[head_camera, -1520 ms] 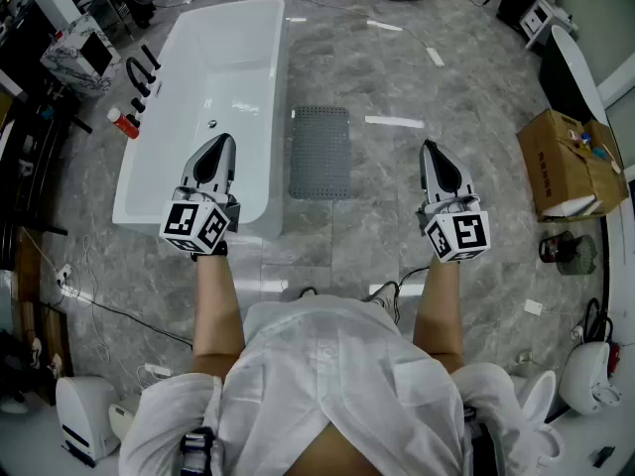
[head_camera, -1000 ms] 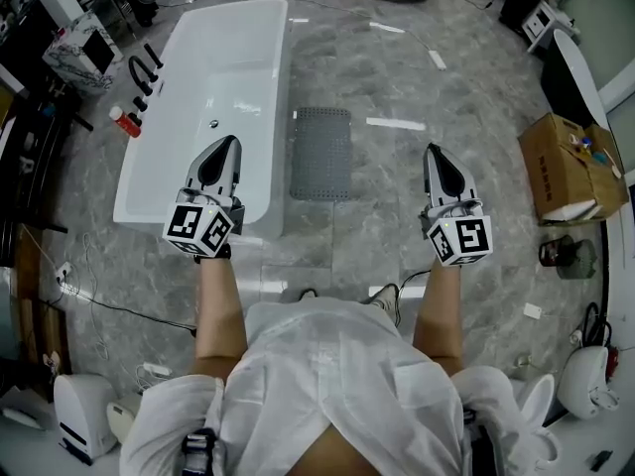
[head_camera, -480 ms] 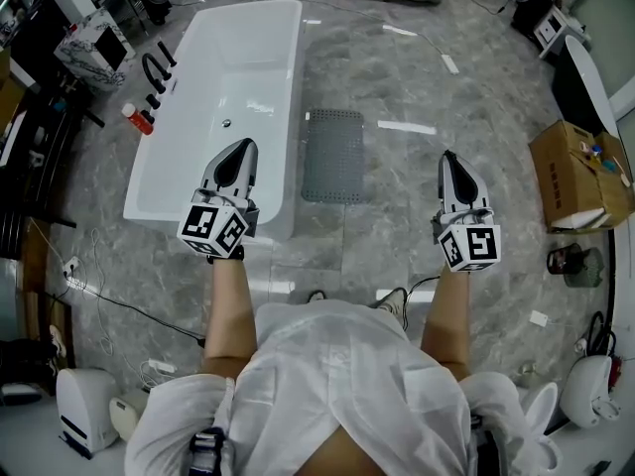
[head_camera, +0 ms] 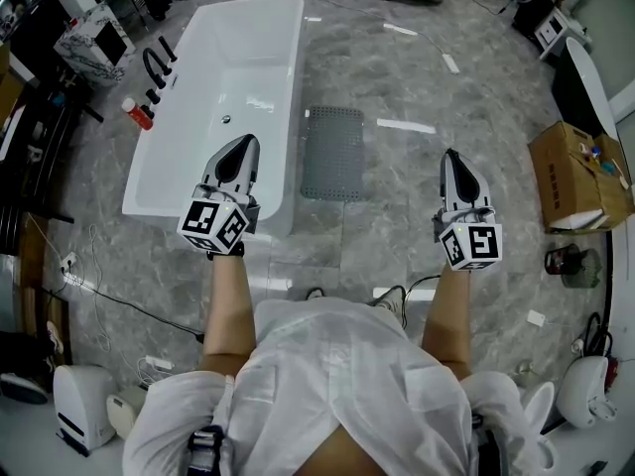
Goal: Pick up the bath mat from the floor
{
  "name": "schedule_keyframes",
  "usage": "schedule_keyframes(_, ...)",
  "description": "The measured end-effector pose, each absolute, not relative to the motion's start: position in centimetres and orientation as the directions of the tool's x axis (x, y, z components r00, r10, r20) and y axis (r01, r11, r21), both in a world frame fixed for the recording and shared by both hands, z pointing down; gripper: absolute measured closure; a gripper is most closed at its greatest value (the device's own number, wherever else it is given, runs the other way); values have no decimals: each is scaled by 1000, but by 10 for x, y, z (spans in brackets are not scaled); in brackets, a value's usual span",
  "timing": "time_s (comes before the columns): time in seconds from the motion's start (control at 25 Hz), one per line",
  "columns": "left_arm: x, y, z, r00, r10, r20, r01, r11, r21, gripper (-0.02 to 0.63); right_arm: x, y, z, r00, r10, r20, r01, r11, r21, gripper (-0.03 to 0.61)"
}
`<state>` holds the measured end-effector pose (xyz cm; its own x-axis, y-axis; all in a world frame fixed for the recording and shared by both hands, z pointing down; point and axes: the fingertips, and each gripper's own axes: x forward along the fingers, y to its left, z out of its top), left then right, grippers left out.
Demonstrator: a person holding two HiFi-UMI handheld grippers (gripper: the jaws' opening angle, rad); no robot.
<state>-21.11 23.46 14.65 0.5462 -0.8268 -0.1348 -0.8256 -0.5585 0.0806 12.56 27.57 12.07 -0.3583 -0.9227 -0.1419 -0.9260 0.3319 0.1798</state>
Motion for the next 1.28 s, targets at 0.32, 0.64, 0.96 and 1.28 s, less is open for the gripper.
schedule_keyframes(0.32, -212, 236, 147, 554, -822, -132, -822, -565, 74, 601, 121, 276, 123, -367, -921, -131, -922, 341, 185, 550)
schedule_keyframes(0.64, -215, 239, 148, 556, -820, -134, -820, -568, 73, 601, 119, 276, 125, -366, -922, -128, -922, 341, 182, 551)
schedule_keyframes(0.96, -225, 246, 151, 547, -825, -143, -822, -562, 95, 601, 112, 280, 122, -364, -922, -130, -923, 339, 182, 550)
schedule_keyframes(1.28, -217, 246, 160, 548, -824, -145, -817, -564, 117, 601, 116, 280, 123, -371, -922, -113, -918, 345, 197, 550)
